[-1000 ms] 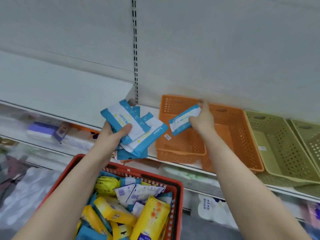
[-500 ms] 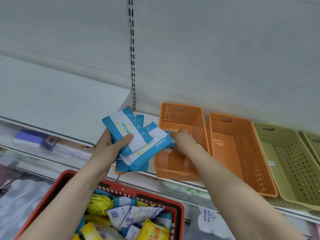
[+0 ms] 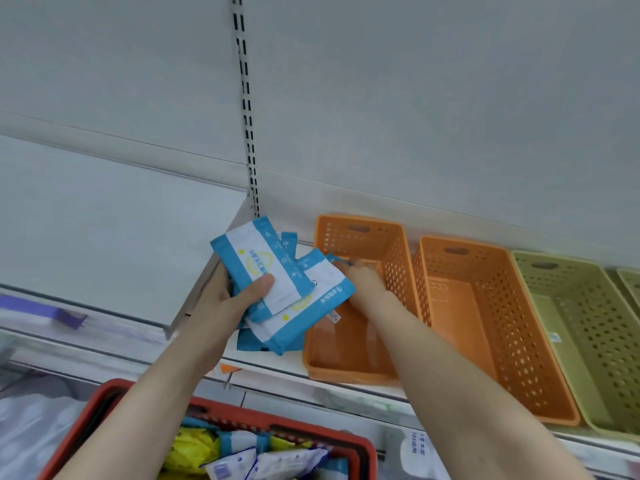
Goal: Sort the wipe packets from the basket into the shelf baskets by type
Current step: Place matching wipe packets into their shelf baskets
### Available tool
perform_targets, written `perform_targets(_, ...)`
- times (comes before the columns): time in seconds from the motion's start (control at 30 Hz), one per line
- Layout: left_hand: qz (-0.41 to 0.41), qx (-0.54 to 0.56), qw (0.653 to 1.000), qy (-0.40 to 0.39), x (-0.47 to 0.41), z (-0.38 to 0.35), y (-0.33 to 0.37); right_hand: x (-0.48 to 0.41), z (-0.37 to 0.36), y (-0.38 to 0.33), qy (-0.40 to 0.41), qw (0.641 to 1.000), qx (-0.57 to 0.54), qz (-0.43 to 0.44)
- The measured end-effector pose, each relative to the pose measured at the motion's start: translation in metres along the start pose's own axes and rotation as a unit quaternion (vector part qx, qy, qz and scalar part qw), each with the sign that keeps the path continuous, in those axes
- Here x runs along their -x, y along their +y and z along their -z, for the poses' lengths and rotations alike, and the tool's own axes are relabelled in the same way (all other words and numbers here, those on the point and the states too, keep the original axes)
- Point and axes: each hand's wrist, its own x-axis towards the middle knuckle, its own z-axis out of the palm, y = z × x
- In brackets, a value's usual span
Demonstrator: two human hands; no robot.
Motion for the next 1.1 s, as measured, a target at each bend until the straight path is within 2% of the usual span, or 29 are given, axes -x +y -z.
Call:
perform_targets(0.1, -0.003, -0.006, 1.000, -0.012, 0.000, -0.003, 0.000, 0.011, 0.004, 0.007, 0.001, 0.998, 0.036, 0.044)
perform_targets(0.3, 0.012, -0.002, 0.999, -0.036, 0.003, -0.006, -0.004, 0.014, 0.005, 0.012, 0.038, 0.993, 0.082, 0.070)
perform_targets(0.37, 0.011, 0.000, 0.999, -0.037, 0.005, -0.006, -0.005, 0.014, 0.011, 0.012, 0.059, 0.996, -0.002, 0.061)
perform_targets(0.4, 0.011, 0.003, 0.999, -0.038, 0.005, -0.005, -0.005, 0.020, 0.019, 0.008, 0.084, 0.991, -0.096, 0.045)
perform_targets(0.43, 0.012, 0.006, 0.999, -0.035, 0.006, -0.005, -0.006, 0.031, 0.030, 0.002, 0.115, 0.971, -0.209, 0.020)
perform_targets(0.47, 0.012, 0.009, 0.999, -0.030, 0.006, -0.006, -0.006, 0.046, 0.043, -0.003, 0.139, 0.936, -0.322, -0.010)
perform_targets(0.53, 0.008, 0.014, 1.000, -0.016, 0.005, -0.008, -0.008, 0.081, 0.070, -0.012, 0.091, 0.855, -0.507, -0.061)
perform_targets(0.57, 0.005, 0.016, 1.000, -0.012, 0.005, -0.010, -0.008, 0.100, 0.079, -0.016, 0.045, 0.830, -0.552, -0.057)
perform_targets(0.63, -0.004, 0.018, 1.000, -0.010, 0.005, -0.013, -0.008, 0.131, 0.085, -0.023, 0.004, 0.810, -0.587, -0.010)
perform_targets(0.7, -0.012, 0.021, 1.000, -0.003, 0.006, -0.015, -0.009, 0.148, 0.083, -0.027, 0.001, 0.787, -0.616, 0.016)
perform_targets(0.83, -0.022, 0.026, 0.999, 0.021, 0.009, -0.013, -0.012, 0.159, 0.081, -0.023, -0.077, 0.754, -0.652, 0.013)
perform_targets(0.9, -0.021, 0.024, 0.999, 0.024, 0.009, -0.013, -0.013, 0.161, 0.078, -0.024, -0.080, 0.741, -0.667, 0.005)
perform_targets(0.97, -0.023, 0.027, 0.999, 0.030, 0.010, -0.014, -0.011, 0.158, 0.079, -0.025, -0.029, 0.700, -0.714, -0.008)
perform_targets(1.03, -0.026, 0.030, 0.998, 0.038, 0.010, -0.013, -0.007, 0.151, 0.084, -0.016, 0.065, 0.646, -0.760, -0.024)
perform_targets(1.07, -0.029, 0.029, 0.998, 0.041, 0.010, -0.012, -0.004, 0.146, 0.088, -0.007, 0.130, 0.649, -0.749, -0.031)
perform_targets(1.1, -0.029, 0.028, 0.998, 0.045, 0.010, -0.010, -0.003, 0.140, 0.091, 0.004, 0.203, 0.685, -0.699, -0.037)
